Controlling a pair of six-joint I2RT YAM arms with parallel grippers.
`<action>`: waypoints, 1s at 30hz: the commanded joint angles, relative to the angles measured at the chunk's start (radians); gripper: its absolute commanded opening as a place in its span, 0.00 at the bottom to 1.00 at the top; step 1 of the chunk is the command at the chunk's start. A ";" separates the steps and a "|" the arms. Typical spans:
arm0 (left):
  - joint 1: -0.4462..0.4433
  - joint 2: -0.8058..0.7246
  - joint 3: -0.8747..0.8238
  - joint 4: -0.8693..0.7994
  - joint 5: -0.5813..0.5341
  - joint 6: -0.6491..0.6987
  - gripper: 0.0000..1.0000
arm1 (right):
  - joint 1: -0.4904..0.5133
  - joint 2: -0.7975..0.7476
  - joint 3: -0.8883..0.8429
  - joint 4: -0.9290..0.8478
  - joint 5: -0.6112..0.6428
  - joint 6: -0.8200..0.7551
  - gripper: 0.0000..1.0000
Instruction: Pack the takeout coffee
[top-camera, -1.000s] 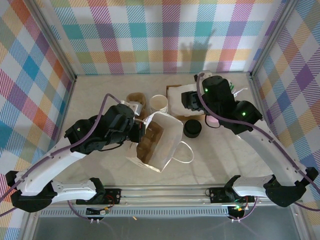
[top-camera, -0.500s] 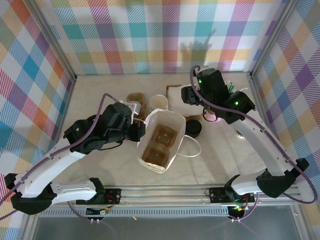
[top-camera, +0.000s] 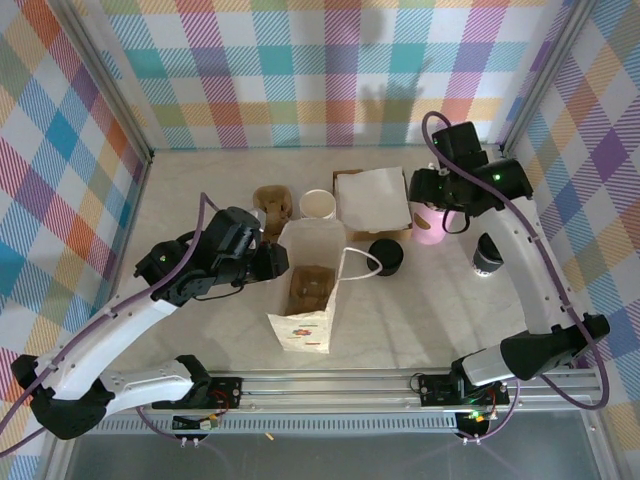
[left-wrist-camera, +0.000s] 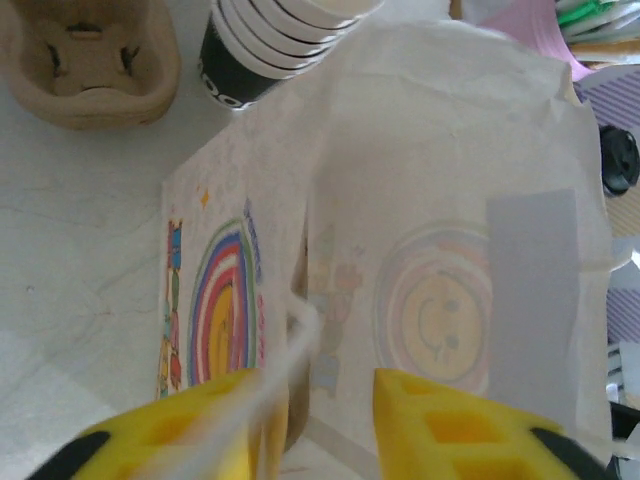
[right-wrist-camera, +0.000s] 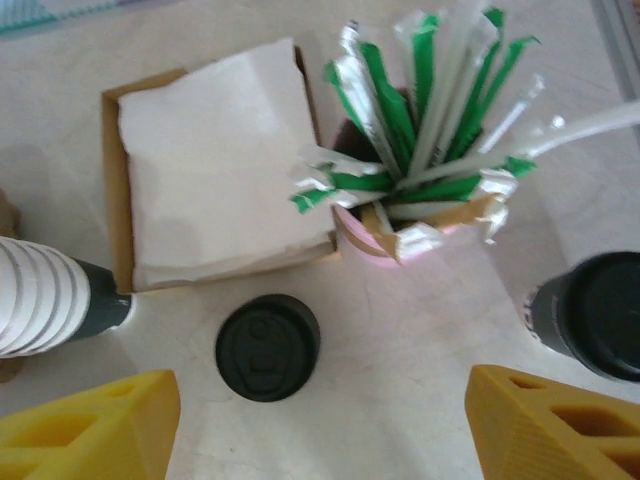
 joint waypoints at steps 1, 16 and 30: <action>0.011 -0.023 0.019 -0.053 -0.024 -0.015 0.42 | -0.083 -0.030 0.023 -0.114 -0.014 0.020 0.78; 0.019 -0.029 0.060 -0.178 -0.063 0.037 0.53 | -0.501 -0.161 -0.263 -0.117 -0.088 -0.166 0.99; 0.020 -0.104 -0.037 -0.079 -0.082 0.040 0.51 | -0.657 -0.012 -0.400 0.161 -0.223 -0.189 0.87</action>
